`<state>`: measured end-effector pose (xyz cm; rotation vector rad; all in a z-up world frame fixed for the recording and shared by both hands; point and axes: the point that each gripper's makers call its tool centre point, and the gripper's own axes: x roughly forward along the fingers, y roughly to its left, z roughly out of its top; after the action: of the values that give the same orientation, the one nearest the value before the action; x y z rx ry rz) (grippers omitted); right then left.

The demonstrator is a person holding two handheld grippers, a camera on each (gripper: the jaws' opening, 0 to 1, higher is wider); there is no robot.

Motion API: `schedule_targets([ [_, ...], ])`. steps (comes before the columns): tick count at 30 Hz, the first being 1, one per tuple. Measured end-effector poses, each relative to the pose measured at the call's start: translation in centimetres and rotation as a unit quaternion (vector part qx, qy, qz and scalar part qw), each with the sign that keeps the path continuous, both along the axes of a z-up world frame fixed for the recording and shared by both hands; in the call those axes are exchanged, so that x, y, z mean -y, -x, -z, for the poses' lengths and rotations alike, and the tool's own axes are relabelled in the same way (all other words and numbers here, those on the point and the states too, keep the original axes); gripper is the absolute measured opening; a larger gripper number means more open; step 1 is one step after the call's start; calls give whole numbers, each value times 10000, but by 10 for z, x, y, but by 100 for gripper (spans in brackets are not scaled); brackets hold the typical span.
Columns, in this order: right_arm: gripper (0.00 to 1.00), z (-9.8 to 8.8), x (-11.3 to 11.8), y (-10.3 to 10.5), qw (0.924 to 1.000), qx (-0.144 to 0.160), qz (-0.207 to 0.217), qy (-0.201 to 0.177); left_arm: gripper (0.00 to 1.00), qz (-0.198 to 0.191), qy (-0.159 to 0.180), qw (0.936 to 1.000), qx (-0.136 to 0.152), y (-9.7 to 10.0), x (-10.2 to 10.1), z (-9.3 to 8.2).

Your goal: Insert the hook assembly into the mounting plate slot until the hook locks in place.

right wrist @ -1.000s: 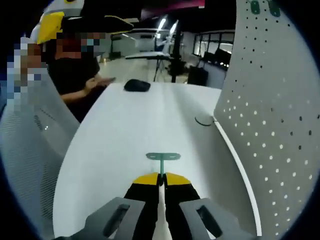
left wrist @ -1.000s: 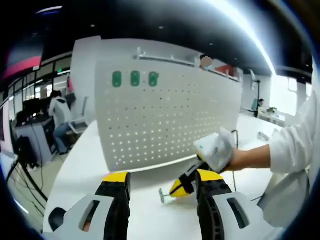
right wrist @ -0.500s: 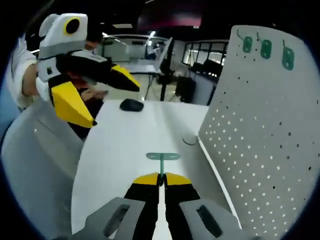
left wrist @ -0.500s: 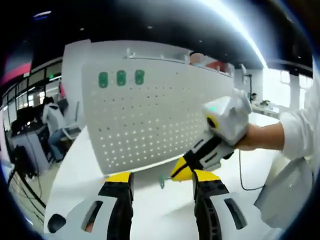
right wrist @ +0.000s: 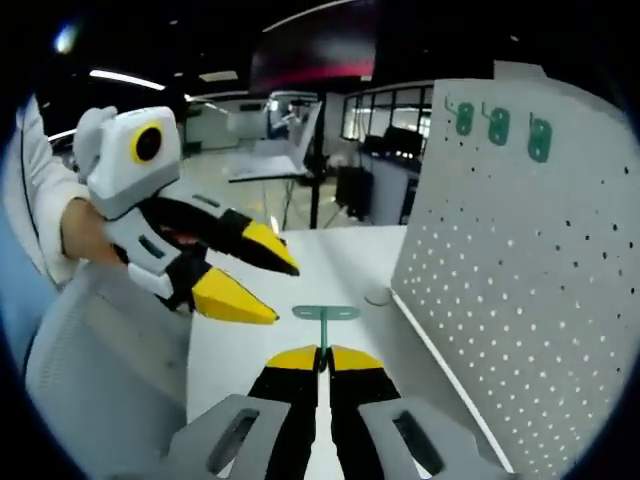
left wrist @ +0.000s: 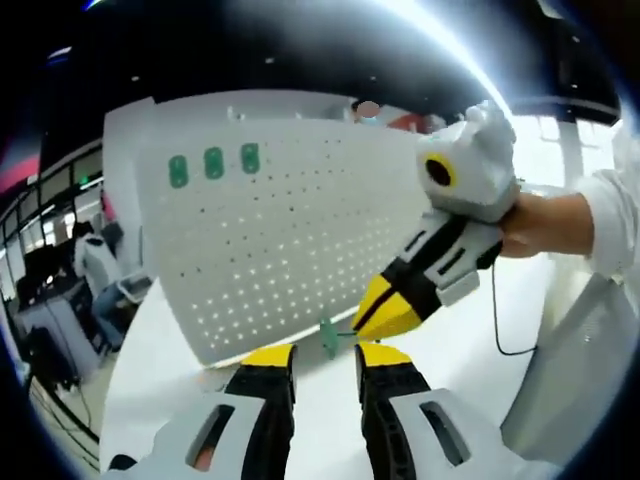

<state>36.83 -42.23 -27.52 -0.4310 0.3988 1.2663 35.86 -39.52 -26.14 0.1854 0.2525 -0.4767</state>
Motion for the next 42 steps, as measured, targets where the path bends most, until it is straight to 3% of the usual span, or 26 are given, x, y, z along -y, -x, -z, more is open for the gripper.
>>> schedule_targets([
  [5,0,-9,0,2,9993,-243,129,-258,15,87,-103,9999,59,-3,3,1],
  [11,0,-12,-2,3,9987,-313,167,-355,12,169,-111,9996,203,-9,4,-4],
  [21,0,-17,-8,9,9952,-684,216,-660,7,266,-202,9989,341,-11,4,-8],
  [25,1,-15,-7,10,9917,-954,313,-809,6,298,-235,9985,386,-10,5,-9],
  [31,1,-17,-7,15,9698,-1971,596,-1306,4,321,-253,9981,467,-9,5,-11],
  [34,1,-16,-6,15,9649,-2160,620,-1358,3,331,-246,9979,507,-8,5,-13],
  [36,1,-16,-7,15,9570,-2420,709,-1436,3,320,-257,9978,522,-8,5,-14],
  [42,1,-16,-6,17,9494,-2637,742,-1534,3,322,-259,9977,528,-7,5,-15],
])
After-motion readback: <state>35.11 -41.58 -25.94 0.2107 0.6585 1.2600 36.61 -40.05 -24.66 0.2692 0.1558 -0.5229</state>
